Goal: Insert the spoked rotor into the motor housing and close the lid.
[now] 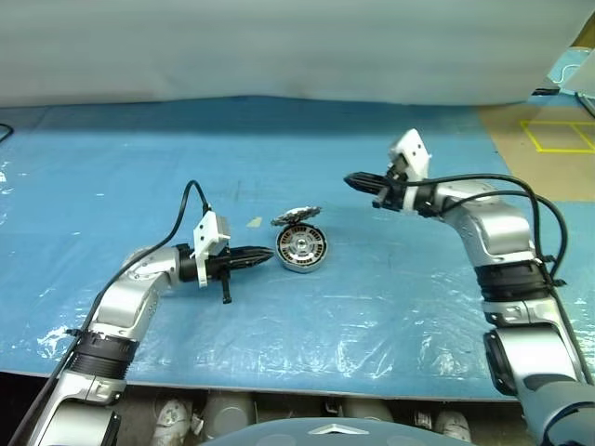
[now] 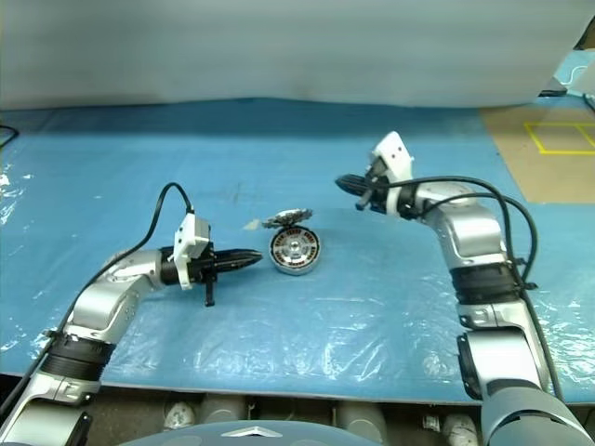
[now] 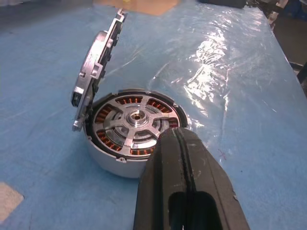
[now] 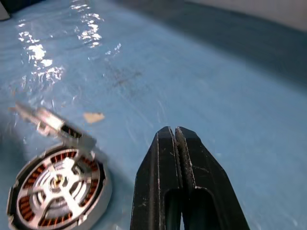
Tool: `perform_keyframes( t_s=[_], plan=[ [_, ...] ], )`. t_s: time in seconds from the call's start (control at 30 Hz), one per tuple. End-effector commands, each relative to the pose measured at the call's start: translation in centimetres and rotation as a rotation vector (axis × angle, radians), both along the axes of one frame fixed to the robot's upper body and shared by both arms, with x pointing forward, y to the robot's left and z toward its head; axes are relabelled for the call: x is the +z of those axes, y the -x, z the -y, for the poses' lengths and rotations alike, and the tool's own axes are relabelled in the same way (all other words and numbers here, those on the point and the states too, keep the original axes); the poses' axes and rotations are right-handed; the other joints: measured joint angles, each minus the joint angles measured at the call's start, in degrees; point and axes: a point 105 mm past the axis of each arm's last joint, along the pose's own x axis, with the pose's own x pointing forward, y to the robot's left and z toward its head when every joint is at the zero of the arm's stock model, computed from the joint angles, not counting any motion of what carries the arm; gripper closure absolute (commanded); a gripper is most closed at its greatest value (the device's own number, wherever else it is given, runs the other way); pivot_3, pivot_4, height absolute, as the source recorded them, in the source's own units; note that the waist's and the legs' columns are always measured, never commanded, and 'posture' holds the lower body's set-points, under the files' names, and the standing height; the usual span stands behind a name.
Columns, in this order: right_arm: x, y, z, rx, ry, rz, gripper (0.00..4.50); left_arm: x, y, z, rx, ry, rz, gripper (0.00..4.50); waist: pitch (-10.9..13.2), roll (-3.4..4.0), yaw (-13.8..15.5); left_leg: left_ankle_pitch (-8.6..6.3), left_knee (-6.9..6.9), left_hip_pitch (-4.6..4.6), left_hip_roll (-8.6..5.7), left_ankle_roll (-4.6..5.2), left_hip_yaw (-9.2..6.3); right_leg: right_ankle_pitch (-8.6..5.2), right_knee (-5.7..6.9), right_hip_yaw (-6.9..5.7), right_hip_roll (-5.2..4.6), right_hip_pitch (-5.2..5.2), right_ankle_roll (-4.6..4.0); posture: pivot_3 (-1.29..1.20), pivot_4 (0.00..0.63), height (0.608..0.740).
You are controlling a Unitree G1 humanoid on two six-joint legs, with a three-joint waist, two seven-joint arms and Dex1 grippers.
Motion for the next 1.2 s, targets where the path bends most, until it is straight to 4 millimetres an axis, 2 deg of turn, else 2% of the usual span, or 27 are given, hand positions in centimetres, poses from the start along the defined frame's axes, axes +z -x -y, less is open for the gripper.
perform_keyframes(
  t_s=[0.03, 0.2, 0.37, 0.53, 0.83, 1.0, 1.2],
  plan=[
    [1.4, -0.6, -2.9, 0.086, 0.009, 0.063, 4.45, 0.5, -0.2, -0.4, -0.011, -0.015, 0.024, 4.5, 0.0, 0.0, -0.09, 0.0, 0.0, -0.05, 0.0, 0.0, 0.0, 0.0, -0.02, -0.02, -0.01, -0.01, 0.0, 0.0, 0.15, 0.74],
    [2.1, -0.2, -5.9, 0.225, 0.013, 0.076, 4.45, 0.5, -0.2, -1.1, -0.003, -0.018, 0.029, 4.5, 0.0, 0.0, 0.18, 0.0, 0.0, -0.28, 0.03, 0.0, -0.06, 0.01, -0.01, -0.2, -0.02, -0.13, 0.0, 0.0, 0.15, 0.74],
    [1.2, 1.7, -6.9, 0.368, 0.076, 0.063, 4.45, 0.1, -0.1, -1.7, 0.025, -0.032, 0.034, 4.5, 0.0, 0.0, 0.92, 0.0, 0.0, -0.36, 0.06, 0.01, -0.09, 0.01, -0.01, -0.35, -0.05, -0.13, 0.0, 0.0, 0.15, 0.74],
    [-1.2, 3.0, -6.4, 0.415, 0.147, 0.028, 4.45, 0.0, 0.0, -1.8, 0.036, -0.034, 0.035, 4.5, 0.0, 0.0, 1.11, 0.0, 0.03, -0.35, 0.08, 0.01, -0.12, 0.01, 0.01, -0.38, -0.05, -0.11, 0.0, 0.0, 0.15, 0.74],
    [-3.2, 5.2, -5.4, 0.462, 0.201, -0.019, 4.45, 0.6, -0.1, -1.8, 0.024, -0.033, 0.036, 4.5, 0.0, -0.01, 1.13, 0.0, 0.1, -0.31, 0.08, 0.01, -0.13, 0.01, 0.01, -0.34, -0.06, -0.07, 0.0, 0.0, 0.15, 0.74],
    [-6.5, 5.6, -4.3, 0.409, 0.267, -0.062, 4.45, 0.8, -0.4, -1.2, 0.009, -0.035, 0.041, 4.5, 0.0, -0.01, 1.12, 0.0, 0.11, -0.3, 0.07, 0.01, -0.13, 0.01, 0.01, -0.34, -0.06, -0.06, 0.0, 0.0, 0.15, 0.74],
    [-8.7, 6.3, -3.5, 0.386, 0.314, -0.087, 4.45, 0.7, -0.4, -1.0, 0.002, -0.041, 0.04, 4.5, 0.0, -0.01, 1.1, 0.0, 0.11, -0.22, 0.06, 0.01, -0.12, 0.01, 0.01, -0.29, -0.06, -0.01, 0.0, 0.0, 0.15, 0.74]
  ],
)
